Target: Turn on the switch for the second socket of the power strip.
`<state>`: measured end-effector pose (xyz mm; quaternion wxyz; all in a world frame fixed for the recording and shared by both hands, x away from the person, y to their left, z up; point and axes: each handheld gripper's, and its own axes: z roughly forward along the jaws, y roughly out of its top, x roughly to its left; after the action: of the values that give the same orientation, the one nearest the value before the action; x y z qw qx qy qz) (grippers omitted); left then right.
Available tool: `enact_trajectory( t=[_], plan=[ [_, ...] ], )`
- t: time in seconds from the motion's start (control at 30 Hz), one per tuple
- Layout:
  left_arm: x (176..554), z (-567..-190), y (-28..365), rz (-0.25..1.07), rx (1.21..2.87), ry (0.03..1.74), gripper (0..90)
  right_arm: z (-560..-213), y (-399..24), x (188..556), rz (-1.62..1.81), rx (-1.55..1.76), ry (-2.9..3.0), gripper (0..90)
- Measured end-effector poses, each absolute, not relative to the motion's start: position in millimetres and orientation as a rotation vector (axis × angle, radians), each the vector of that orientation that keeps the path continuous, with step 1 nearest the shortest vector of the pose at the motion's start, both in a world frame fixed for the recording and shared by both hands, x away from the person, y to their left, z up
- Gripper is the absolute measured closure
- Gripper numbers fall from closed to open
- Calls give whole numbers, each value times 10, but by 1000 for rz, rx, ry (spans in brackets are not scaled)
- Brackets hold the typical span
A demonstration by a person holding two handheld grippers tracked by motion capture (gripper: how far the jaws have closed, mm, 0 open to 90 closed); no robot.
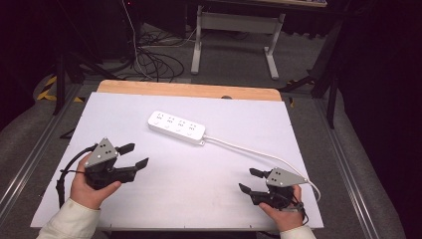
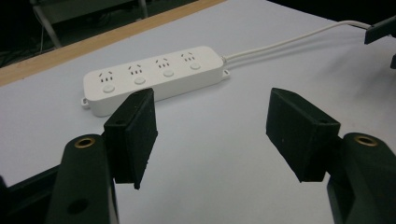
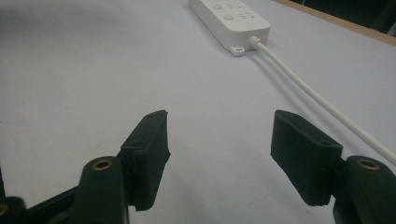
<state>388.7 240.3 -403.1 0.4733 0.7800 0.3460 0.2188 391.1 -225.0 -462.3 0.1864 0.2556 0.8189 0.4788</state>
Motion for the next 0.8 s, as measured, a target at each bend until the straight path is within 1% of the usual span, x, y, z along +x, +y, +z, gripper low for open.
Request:
enact_trajectory(
  t=[0.47, 0.8],
  plan=[
    [4105, -3835, 2170, 545, 1947, 816, 321, -4630, -2263, 3910, 1354, 723, 2309, 372],
    [4259, -3790, 2009, 532, 1969, 801, 342, -4629, -2267, 3907, 1363, 716, 2315, 382]
  ],
)
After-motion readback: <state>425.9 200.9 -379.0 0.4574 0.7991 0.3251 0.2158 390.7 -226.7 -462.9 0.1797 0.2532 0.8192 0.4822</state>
